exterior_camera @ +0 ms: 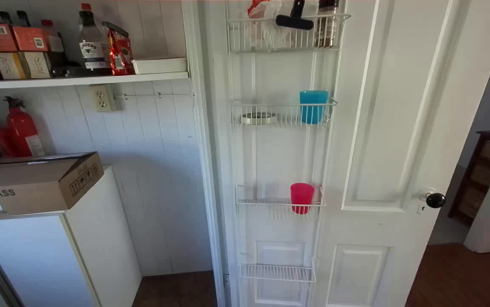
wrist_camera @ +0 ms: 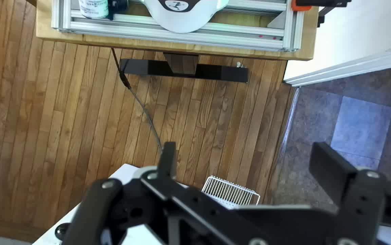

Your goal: Put the pink cup in the blue cup

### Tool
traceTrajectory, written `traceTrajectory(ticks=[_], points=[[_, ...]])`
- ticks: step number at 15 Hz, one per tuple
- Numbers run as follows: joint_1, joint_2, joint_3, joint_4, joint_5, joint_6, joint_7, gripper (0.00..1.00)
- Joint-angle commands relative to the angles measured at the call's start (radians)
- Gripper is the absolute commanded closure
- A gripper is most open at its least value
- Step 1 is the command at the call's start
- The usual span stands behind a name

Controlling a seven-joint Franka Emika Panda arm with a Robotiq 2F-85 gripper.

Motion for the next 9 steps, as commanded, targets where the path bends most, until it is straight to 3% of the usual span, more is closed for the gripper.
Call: traceTrajectory(ticks=[1, 9], points=[[-0.006, 0.0, 0.004, 0.002, 0.002, -0.002, -0.003, 0.0], [0.001, 0.027, 0.008, -0.024, 0.031, 0.036, 0.001, 0.0]])
